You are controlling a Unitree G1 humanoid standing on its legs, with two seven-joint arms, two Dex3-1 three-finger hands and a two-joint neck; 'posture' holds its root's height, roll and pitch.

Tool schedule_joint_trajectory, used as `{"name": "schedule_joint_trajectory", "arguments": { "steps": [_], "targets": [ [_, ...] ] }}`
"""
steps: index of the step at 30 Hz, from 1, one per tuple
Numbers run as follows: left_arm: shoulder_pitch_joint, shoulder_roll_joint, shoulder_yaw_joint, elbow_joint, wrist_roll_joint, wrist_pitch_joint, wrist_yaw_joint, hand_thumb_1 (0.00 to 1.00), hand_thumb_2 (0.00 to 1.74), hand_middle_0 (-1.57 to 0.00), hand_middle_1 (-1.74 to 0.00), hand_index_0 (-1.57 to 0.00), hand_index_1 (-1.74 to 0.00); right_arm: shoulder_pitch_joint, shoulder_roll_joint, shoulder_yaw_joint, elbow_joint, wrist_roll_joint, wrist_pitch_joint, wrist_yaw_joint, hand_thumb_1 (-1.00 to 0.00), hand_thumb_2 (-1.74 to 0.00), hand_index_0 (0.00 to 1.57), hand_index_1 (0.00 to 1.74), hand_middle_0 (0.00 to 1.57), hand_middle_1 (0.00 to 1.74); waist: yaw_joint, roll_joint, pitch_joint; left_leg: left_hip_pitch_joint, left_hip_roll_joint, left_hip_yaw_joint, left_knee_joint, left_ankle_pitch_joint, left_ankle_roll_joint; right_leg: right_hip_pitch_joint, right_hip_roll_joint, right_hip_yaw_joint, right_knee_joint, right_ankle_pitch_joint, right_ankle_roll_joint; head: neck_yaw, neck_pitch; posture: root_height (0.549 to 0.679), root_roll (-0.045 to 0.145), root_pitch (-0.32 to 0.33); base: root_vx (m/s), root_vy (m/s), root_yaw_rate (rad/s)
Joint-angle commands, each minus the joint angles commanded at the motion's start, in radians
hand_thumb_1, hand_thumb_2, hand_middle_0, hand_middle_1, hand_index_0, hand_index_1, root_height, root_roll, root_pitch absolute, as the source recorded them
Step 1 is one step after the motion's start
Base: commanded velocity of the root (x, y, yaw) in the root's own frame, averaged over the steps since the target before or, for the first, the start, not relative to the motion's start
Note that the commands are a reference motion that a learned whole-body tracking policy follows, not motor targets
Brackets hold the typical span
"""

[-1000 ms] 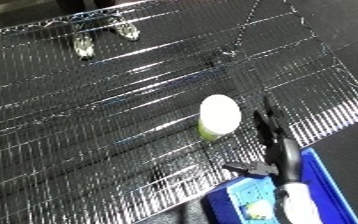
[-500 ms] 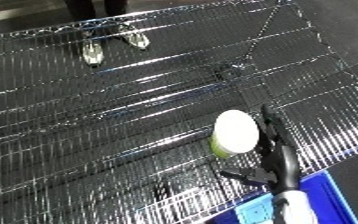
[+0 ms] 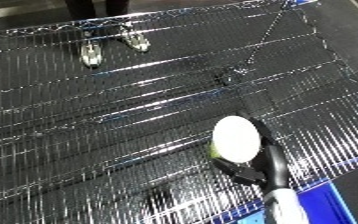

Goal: Pick up the object and place it into the box

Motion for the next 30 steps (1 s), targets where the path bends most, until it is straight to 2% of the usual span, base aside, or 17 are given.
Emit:
{"name": "schedule_joint_trajectory", "arguments": {
  "steps": [5, 13, 16, 19, 21, 23, 30],
  "targets": [
    [0.002, 0.002, 0.007, 0.001, -0.007, 0.0, -0.004, 1.0, 1.74, -1.57, -1.74, -1.57, -1.74, -0.003, -0.003, 0.003, 0.02, 0.002, -0.003, -0.003, -0.6, -1.04, 0.94, 1.04, 0.94, 1.04, 0.001, -0.002, 0.0, 0.013, -0.001, -0.004, -0.013, 0.005, -0.0019, 0.016, 0.0025, -0.003, -0.012, 0.0, -0.0035, 0.003, -0.004, 0.611, 0.05, 0.161, -0.014, 0.004, 0.015],
    [0.028, -0.008, 0.017, -0.001, -0.005, -0.014, -0.006, 1.0, 1.74, -1.57, -1.74, -1.57, -1.74, 0.039, 0.002, -0.02, -0.048, -0.029, -0.03, -0.017, -0.6, -1.04, 0.94, 1.04, 0.94, 1.04, -0.006, -0.012, 0.0, 0.051, 0.0, -0.009, -0.051, 0.017, -0.0054, 0.055, 0.0087, -0.005, -0.045, 0.005, -0.0036, -0.004, -0.01, 0.617, 0.049, 0.151, -0.028, 0.01, -0.014],
    [0.061, -0.018, 0.025, -0.007, 0.001, -0.032, -0.006, 1.0, 1.74, -1.57, -1.74, -1.57, -1.74, 0.083, 0.007, -0.043, -0.155, -0.069, -0.033, -0.035, -0.6, -1.04, 0.94, 1.04, 0.94, 1.04, -0.017, -0.022, 0.0, 0.089, 0.006, -0.006, -0.083, 0.025, -0.0085, 0.091, 0.0129, -0.004, -0.076, 0.01, -0.0022, -0.014, -0.035, 0.622, 0.048, 0.14, -0.035, 0.031, -0.071],
    [0.078, -0.028, 0.028, -0.01, 0.008, -0.041, -0.005, 1.0, 1.74, -1.57, -1.74, -1.57, -1.74, 0.108, 0.014, -0.054, -0.22, -0.098, -0.031, -0.049, -0.6, -1.04, 0.94, 1.04, 0.94, 1.04, -0.024, -0.027, 0.0, 0.106, 0.009, -0.004, -0.093, 0.026, -0.0101, 0.108, 0.0144, -0.002, -0.088, 0.013, -0.0013, -0.018, -0.047, 0.624, 0.049, 0.133, -0.044, 0.042, -0.08],
    [0.095, -0.041, 0.034, -0.01, 0.018, -0.05, -0.006, 1.0, 1.74, -1.57, -1.74, -1.57, -1.74, 0.146, 0.024, -0.068, -0.307, -0.136, -0.028, -0.066, -0.6, -1.04, 0.94, 1.04, 0.94, 1.04, -0.038, -0.035, 0.0, 0.133, 0.013, 0.0, -0.107, 0.025, -0.0121, 0.132, 0.0165, 0.002, -0.108, 0.016, 0.0004, -0.025, -0.078, 0.627, 0.05, 0.121, -0.055, 0.058, -0.106],
    [0.104, -0.047, 0.038, -0.005, 0.02, -0.057, -0.011, 1.0, 1.74, -1.57, -1.74, -1.57, -1.74, 0.169, 0.032, -0.077, -0.354, -0.154, -0.03, -0.073, -0.6, -1.04, 0.94, 1.04, 0.94, 1.04, -0.048, -0.04, 0.0, 0.153, 0.017, 0.003, -0.116, 0.024, -0.0132, 0.149, 0.0177, 0.006, -0.121, 0.02, 0.0018, -0.02, -0.078, 0.629, 0.051, 0.112, -0.05, 0.063, -0.119],
    [0.129, -0.065, 0.045, -0.001, 0.021, -0.079, -0.02, 1.0, 1.74, -1.57, -1.74, -1.57, -1.74, 0.25, 0.058, -0.1, -0.469, -0.181, -0.038, -0.091, -0.6, -1.04, 0.94, 1.04, 0.94, 1.04, -0.081, -0.051, 0.0, 0.219, 0.029, 0.024, -0.153, 0.026, -0.0175, 0.206, 0.0238, 0.022, -0.172, 0.033, 0.0069, -0.013, -0.096, 0.636, 0.052, 0.087, -0.043, 0.077, -0.14]
  ]
}}
